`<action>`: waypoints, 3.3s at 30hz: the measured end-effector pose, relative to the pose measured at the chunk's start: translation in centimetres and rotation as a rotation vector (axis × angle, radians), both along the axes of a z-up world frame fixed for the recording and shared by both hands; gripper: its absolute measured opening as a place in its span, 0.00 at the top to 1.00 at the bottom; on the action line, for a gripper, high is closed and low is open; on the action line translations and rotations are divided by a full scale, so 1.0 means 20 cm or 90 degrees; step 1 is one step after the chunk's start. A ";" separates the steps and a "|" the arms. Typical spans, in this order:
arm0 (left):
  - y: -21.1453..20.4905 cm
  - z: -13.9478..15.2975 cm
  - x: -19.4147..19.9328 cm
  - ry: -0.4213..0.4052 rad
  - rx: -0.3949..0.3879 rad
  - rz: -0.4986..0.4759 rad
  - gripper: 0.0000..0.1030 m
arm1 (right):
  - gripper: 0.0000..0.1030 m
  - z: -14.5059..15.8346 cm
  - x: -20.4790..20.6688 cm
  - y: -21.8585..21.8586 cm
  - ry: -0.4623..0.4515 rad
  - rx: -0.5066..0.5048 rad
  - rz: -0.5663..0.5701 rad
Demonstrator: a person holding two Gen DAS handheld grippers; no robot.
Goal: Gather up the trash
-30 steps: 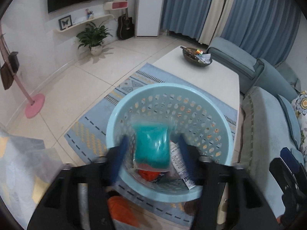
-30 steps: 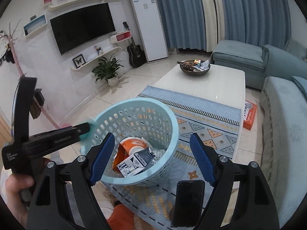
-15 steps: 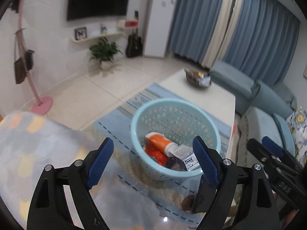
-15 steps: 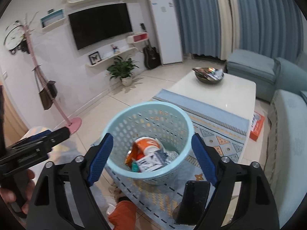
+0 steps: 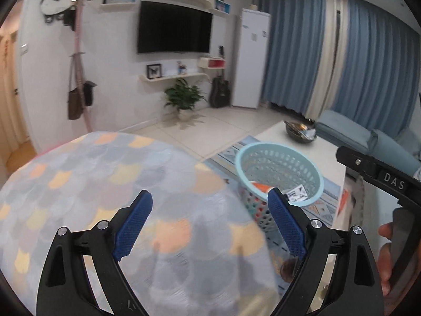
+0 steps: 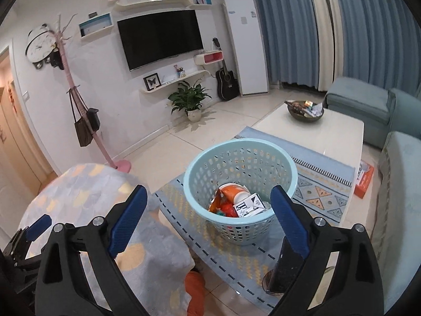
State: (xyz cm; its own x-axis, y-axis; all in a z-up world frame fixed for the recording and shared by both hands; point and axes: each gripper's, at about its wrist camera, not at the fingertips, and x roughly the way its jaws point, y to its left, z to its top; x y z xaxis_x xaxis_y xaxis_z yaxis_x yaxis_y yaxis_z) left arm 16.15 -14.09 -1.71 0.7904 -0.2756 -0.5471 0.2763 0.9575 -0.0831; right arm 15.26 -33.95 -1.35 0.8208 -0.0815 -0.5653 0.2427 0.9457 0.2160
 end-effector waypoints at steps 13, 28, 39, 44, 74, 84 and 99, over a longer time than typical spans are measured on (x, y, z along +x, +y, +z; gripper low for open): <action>0.20 -0.06 -0.04 -0.068 -0.044 0.055 0.14 | 0.11 0.04 -0.11 0.25 -0.031 -0.122 -0.020; 0.20 -0.10 -0.08 -0.087 0.008 0.096 0.12 | 0.11 0.03 -0.12 0.40 -0.030 -0.194 0.003; 0.21 -0.10 -0.09 -0.084 0.009 0.097 0.12 | 0.11 -0.01 -0.10 0.39 -0.030 -0.161 0.025; 0.21 -0.10 -0.08 -0.084 0.006 0.096 0.11 | 0.11 -0.01 -0.11 0.39 -0.034 -0.150 0.028; 0.23 -0.09 -0.10 -0.085 -0.003 0.095 0.08 | 0.11 -0.07 -0.09 0.37 -0.008 -0.121 0.049; 0.23 -0.08 -0.11 -0.083 -0.004 0.088 0.08 | 0.11 -0.07 -0.08 0.36 -0.006 -0.118 0.053; 0.23 -0.08 -0.10 -0.080 0.002 0.084 0.08 | 0.11 -0.08 -0.07 0.35 -0.005 -0.114 0.054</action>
State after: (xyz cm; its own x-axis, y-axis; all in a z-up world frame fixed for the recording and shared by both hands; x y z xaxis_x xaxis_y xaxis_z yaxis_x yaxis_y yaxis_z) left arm 14.18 -9.43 -3.22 0.8815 -0.1630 -0.4431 0.1562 0.9864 -0.0522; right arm 13.80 -27.01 -2.96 0.8330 -0.1110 -0.5421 0.1600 0.9861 0.0439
